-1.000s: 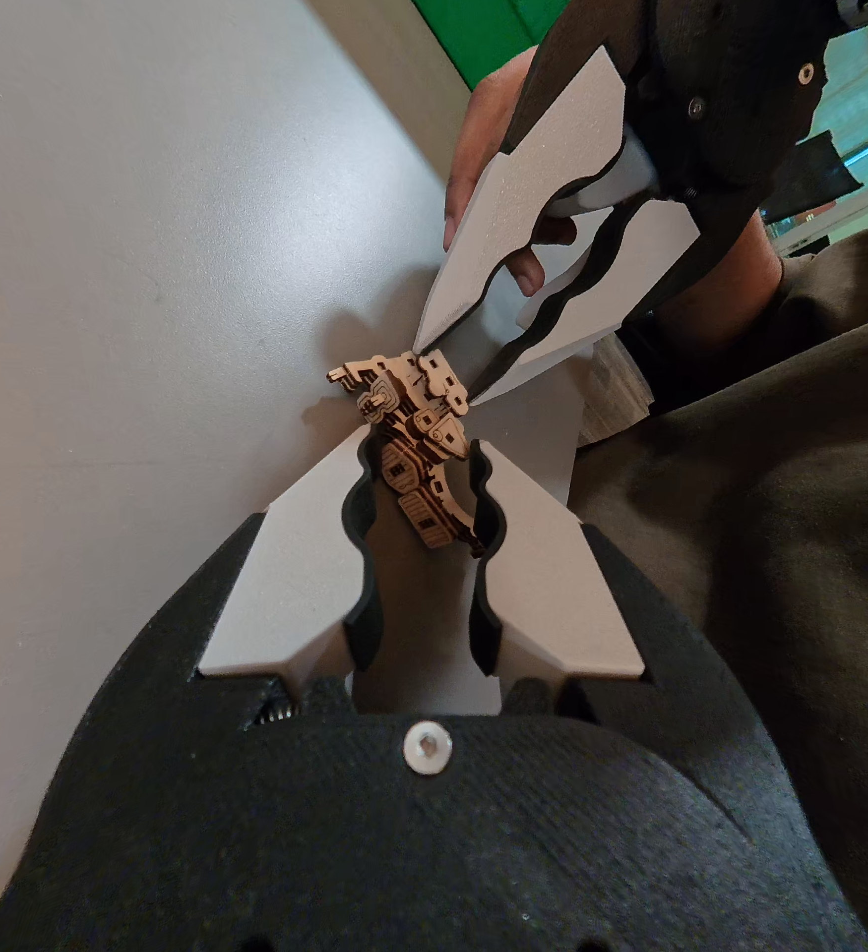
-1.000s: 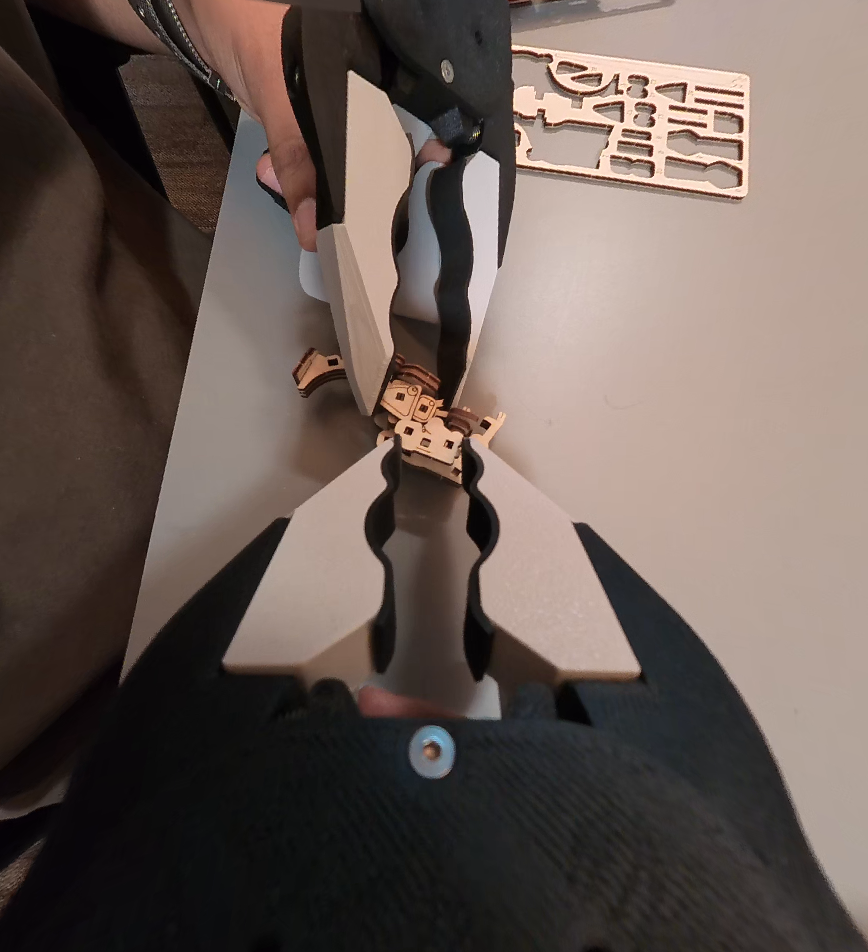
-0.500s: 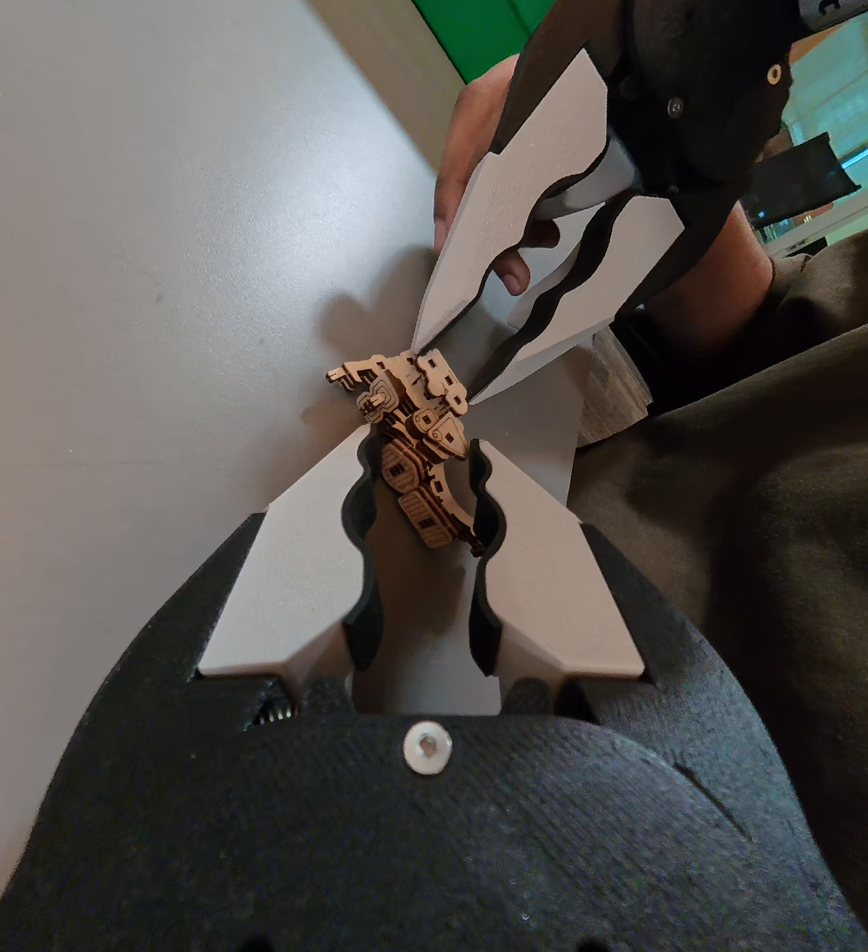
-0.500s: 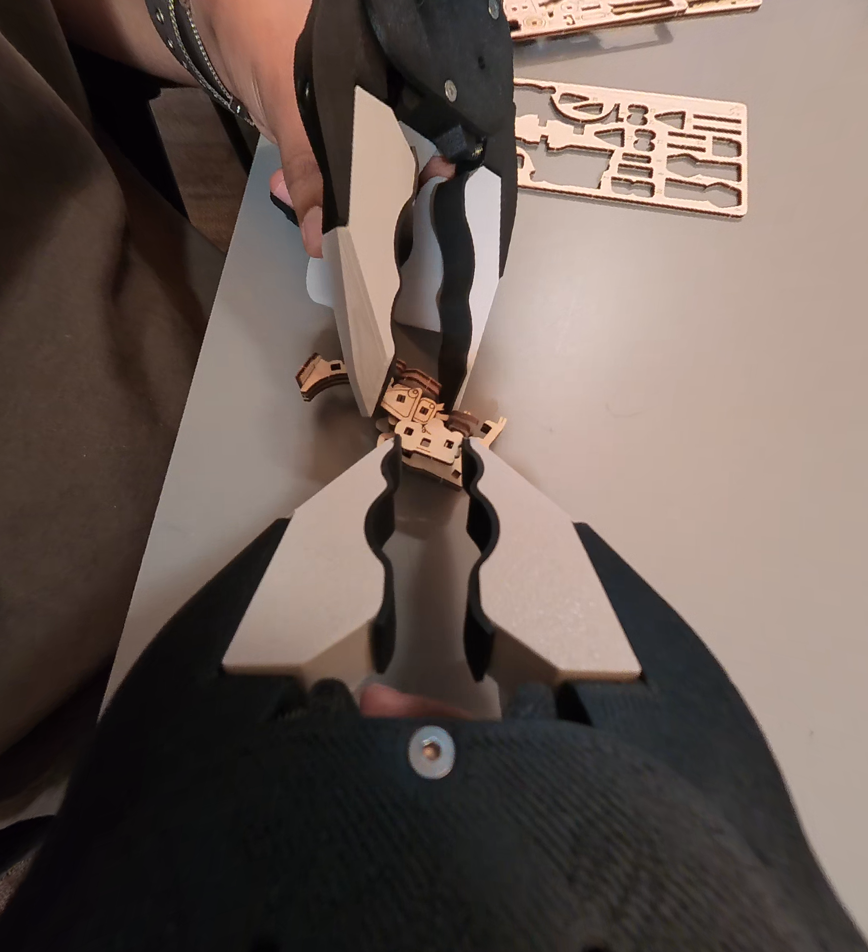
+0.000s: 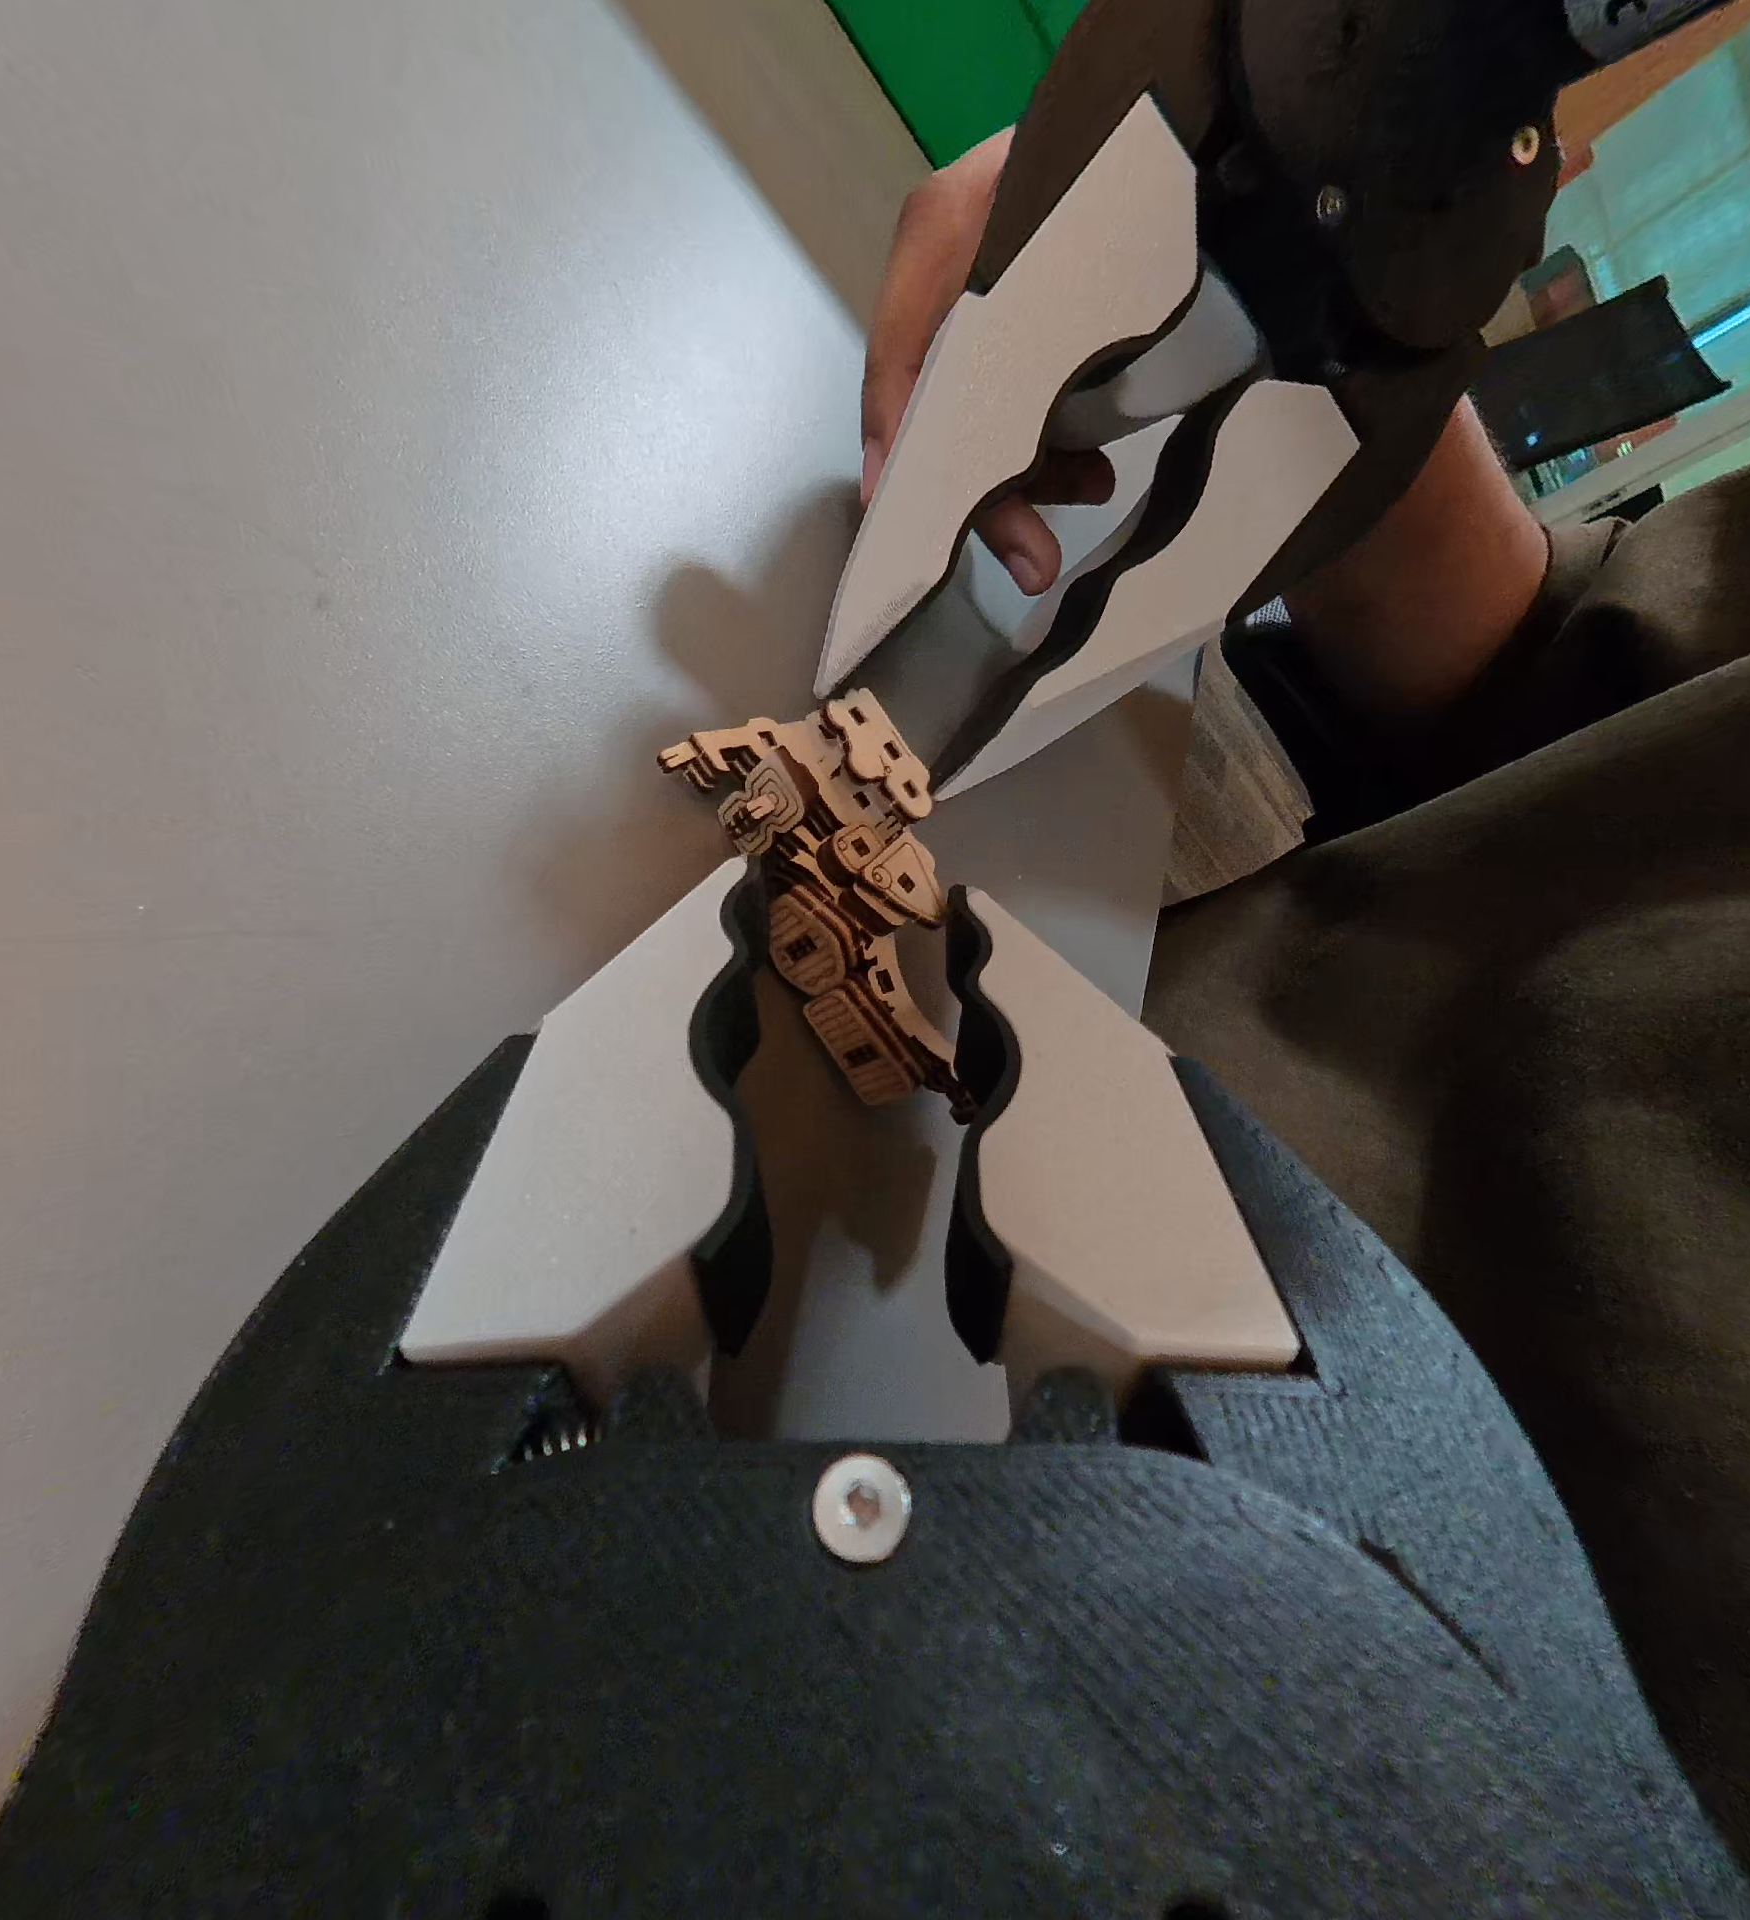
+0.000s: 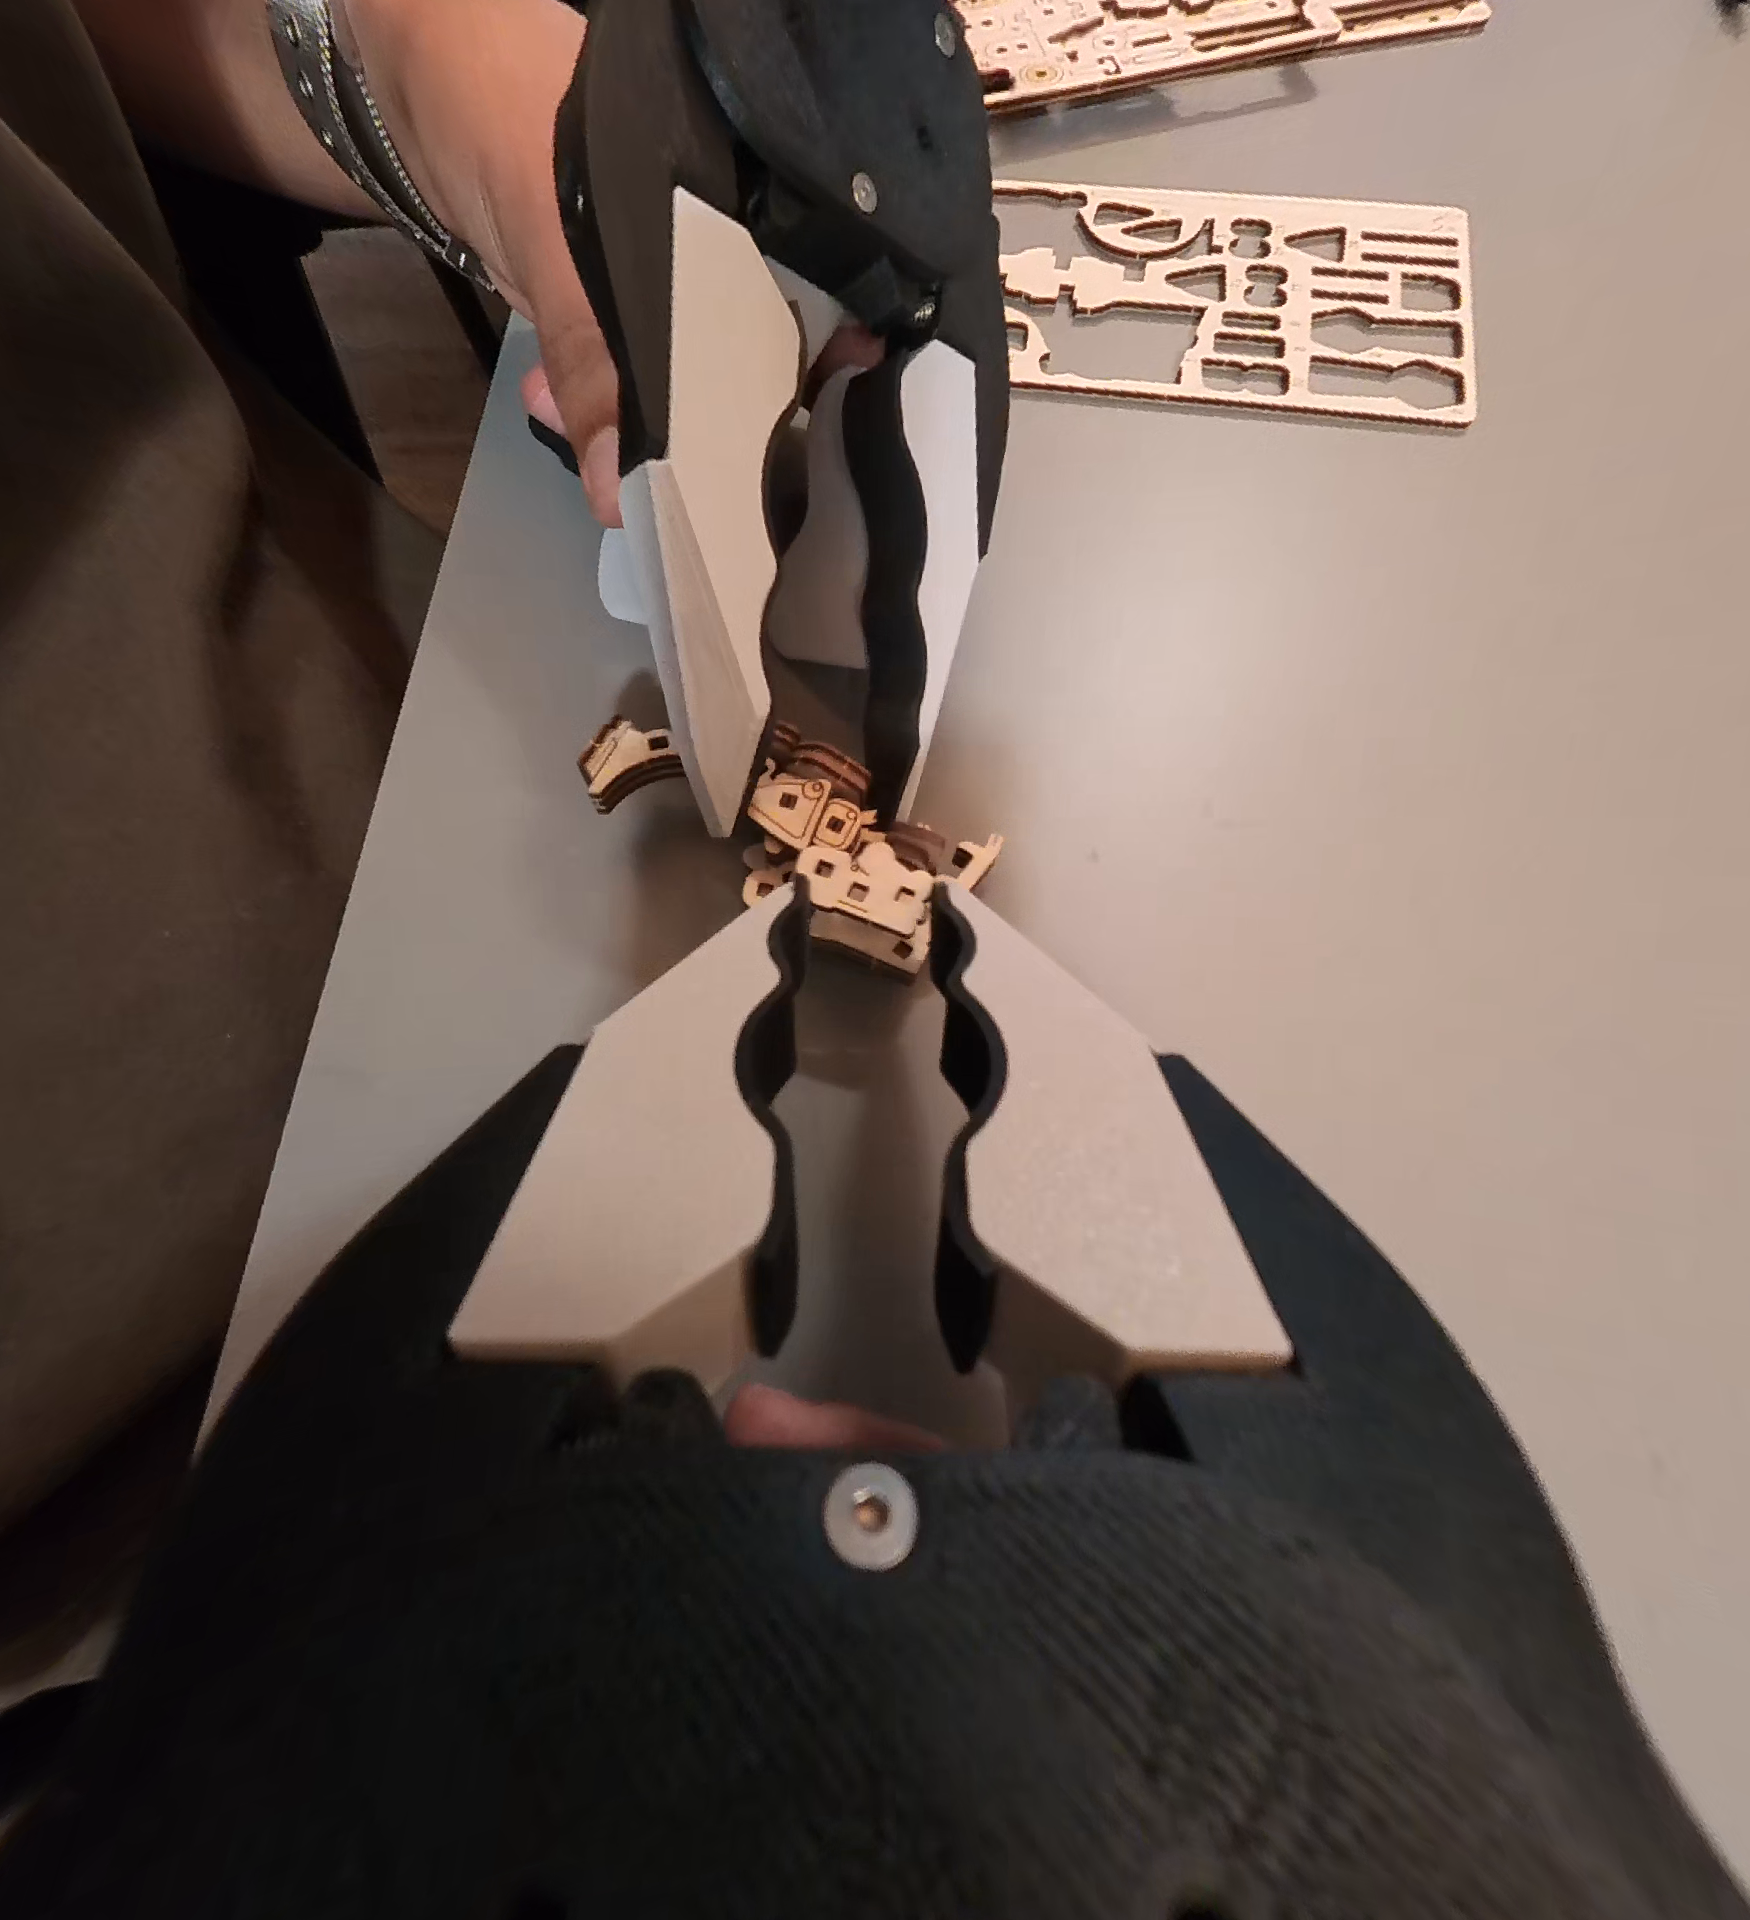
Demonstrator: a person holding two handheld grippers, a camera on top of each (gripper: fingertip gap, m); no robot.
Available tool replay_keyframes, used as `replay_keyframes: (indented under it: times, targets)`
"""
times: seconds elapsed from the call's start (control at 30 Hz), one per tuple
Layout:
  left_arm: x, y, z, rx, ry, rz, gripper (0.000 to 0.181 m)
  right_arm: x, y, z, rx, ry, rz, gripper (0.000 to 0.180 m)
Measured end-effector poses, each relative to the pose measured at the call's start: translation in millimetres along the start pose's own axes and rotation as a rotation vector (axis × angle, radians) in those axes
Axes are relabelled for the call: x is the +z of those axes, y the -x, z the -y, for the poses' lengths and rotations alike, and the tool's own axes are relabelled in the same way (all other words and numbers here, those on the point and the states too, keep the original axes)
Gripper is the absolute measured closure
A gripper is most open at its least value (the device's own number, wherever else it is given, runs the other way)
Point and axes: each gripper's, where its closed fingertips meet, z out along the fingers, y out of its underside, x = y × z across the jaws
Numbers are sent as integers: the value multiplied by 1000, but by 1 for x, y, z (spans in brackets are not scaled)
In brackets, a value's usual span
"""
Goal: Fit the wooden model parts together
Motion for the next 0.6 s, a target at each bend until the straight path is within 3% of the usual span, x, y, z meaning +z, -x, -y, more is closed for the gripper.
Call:
replay_keyframes:
  times: [0.23, 0.6]
  targets:
    - [0, 0, 1, -8, -5, -3, 149, -8, -9, -7, 3, 44, -86, 158]
    - [0, -1, 1, -6, -9, -11, 148, -25, -11, -50, 203, 96, -408, 157]
